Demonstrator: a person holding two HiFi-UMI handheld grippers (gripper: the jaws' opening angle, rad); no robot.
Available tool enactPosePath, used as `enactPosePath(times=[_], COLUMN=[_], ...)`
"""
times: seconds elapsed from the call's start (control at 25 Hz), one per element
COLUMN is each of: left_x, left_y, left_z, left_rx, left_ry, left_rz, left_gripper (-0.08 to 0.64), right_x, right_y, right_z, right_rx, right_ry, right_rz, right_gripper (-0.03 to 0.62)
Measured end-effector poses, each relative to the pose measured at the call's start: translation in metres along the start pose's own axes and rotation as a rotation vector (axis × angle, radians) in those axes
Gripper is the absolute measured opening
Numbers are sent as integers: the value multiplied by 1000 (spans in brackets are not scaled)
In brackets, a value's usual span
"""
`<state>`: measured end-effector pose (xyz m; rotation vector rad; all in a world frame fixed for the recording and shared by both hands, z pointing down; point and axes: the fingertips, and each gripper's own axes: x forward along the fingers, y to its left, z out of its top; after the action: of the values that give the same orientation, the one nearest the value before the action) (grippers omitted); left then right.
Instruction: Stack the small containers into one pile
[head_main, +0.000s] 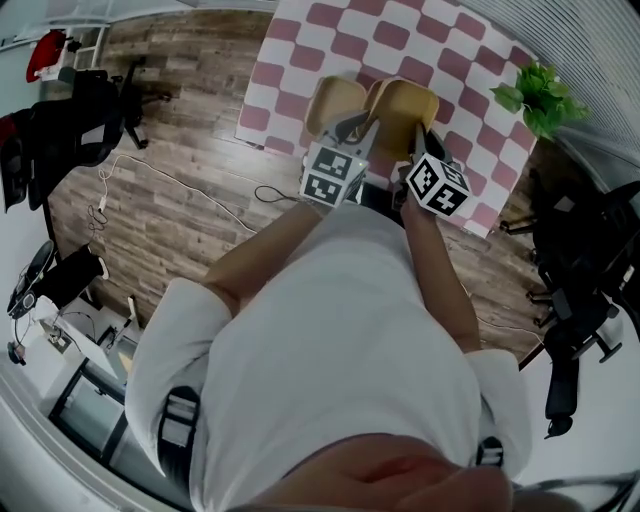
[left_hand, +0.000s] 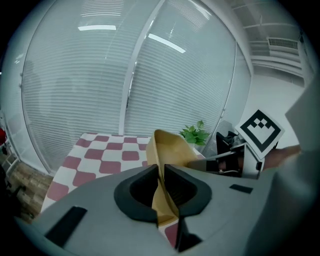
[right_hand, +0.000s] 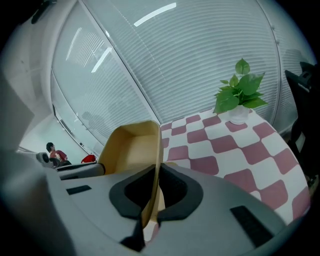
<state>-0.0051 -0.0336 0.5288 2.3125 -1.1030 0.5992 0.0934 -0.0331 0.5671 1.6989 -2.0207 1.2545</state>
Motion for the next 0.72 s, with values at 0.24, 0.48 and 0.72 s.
enactPosePath(times=[0.24,0.48,0.72], left_x=[7,25,49], left_y=[14,26,41], left_z=[-13,-43,-75], left_rx=[53,34,35], left_ry=[64,133,189], left_rz=[4,22,36], left_gripper=[61,61,61], right_x=[10,37,62], right_y=[2,-8,-22], right_z=[-13,-34,-56], right_rx=[-2,-83,-121], right_ry=[37,98,150], right_rz=[-2,-35,-78], right_gripper=[35,35,35])
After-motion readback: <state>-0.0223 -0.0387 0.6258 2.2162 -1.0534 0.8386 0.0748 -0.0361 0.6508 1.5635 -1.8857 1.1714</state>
